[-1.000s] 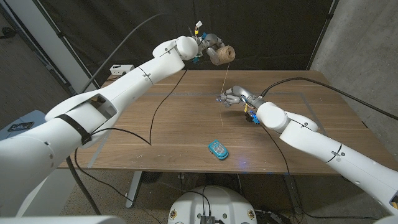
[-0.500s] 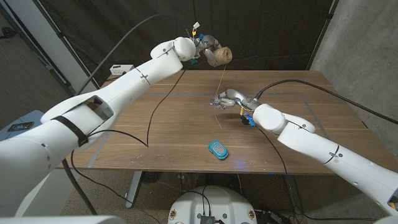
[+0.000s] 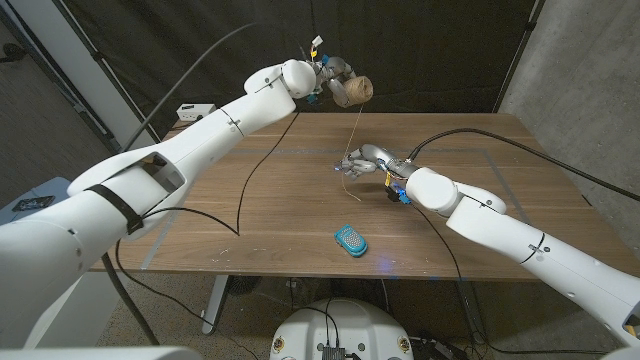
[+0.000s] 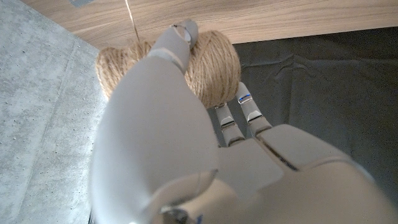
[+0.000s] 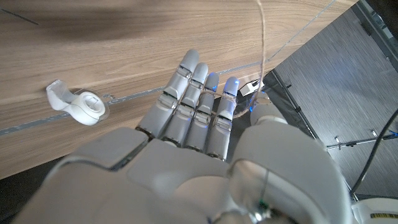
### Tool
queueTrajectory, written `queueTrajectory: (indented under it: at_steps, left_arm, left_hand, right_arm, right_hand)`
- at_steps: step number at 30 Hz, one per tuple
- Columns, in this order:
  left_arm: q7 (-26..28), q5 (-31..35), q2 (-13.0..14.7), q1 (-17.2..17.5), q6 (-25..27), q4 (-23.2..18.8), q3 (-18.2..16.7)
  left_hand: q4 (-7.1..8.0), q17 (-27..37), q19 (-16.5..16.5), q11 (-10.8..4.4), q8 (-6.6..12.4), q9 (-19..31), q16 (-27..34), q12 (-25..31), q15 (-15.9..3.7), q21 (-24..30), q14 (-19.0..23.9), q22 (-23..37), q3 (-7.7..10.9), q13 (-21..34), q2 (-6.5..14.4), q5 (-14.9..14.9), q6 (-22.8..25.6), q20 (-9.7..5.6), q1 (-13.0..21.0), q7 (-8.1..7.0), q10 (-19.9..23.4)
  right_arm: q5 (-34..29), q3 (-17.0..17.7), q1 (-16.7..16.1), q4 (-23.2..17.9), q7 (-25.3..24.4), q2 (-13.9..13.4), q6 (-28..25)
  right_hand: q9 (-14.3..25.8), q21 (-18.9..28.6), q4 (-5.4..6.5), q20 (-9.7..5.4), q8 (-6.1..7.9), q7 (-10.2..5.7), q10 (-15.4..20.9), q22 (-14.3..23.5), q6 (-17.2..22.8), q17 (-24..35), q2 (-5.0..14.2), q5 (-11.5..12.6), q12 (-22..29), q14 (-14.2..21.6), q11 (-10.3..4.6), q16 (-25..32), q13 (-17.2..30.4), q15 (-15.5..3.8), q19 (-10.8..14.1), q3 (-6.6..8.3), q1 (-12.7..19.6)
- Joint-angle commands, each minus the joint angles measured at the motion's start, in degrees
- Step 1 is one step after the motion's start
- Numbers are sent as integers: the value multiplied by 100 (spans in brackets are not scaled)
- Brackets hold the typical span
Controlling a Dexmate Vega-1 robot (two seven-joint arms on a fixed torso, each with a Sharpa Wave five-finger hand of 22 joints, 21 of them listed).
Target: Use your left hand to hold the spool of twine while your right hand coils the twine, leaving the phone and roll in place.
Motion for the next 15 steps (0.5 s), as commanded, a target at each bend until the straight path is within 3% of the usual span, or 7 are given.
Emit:
queueTrajectory:
  at_steps: [1,15]
  left_arm:
    - [24,27,-104,-84,-58,186,68]
    - [65,63,-127,-136,-35,314,77]
  left_hand:
    - [52,154,-45,576,113,410,2031,134,87,31,307,-5,49,90,641,42,721,29,-221,626,815]
    - [49,153,-57,578,110,410,2039,133,84,51,300,-7,50,88,640,50,727,34,-211,615,814]
  right_arm:
    - [57,82,-32,17,86,-60,116]
    - [71,41,56,100,271,-39,287]
  right_hand:
    - [5,-34,0,24,13,14,-29,9,-32,-7,5,2,3,0,28,-4,16,-334,-5,-44,-57]
    - [0,-58,-29,73,0,59,-88,7,-110,-3,-6,12,-2,-52,86,-12,12,-282,-25,-99,-85]
